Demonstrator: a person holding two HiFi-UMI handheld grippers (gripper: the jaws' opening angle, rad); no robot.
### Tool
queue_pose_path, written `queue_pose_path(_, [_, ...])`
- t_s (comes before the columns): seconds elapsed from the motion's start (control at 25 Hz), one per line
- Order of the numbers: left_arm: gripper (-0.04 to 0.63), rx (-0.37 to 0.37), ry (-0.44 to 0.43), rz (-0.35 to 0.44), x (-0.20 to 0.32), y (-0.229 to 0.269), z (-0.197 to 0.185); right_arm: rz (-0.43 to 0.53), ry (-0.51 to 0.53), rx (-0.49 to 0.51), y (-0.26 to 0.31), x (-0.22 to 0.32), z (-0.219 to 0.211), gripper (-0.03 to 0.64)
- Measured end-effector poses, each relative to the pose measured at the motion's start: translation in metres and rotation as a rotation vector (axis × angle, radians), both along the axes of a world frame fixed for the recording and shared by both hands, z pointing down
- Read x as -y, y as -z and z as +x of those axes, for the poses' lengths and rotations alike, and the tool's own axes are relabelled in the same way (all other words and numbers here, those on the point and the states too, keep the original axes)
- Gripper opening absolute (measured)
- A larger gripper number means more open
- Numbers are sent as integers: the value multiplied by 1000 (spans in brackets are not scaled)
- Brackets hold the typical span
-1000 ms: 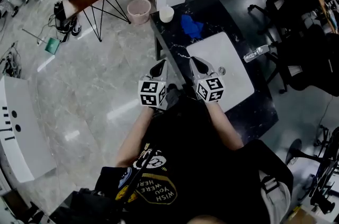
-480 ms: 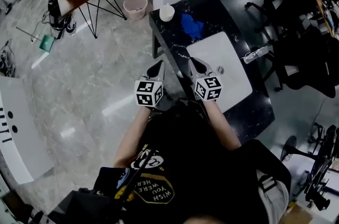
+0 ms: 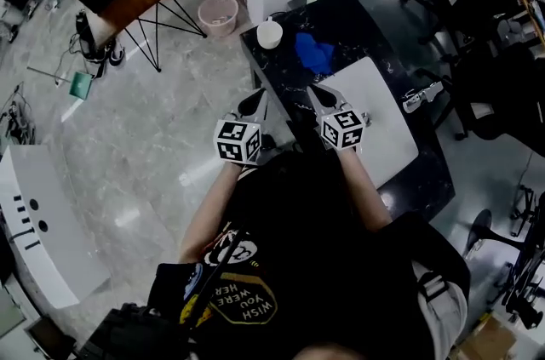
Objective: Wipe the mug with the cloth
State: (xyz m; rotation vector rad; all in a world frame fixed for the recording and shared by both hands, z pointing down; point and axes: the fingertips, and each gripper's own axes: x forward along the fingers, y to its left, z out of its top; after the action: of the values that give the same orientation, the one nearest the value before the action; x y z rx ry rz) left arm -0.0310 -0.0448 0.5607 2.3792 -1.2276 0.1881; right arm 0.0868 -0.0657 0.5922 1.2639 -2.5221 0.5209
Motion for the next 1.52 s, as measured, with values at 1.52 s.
queue_pose_path(1.52, [2, 210, 9, -202, 189, -74, -32, -137, 191, -290, -57, 191, -26, 91])
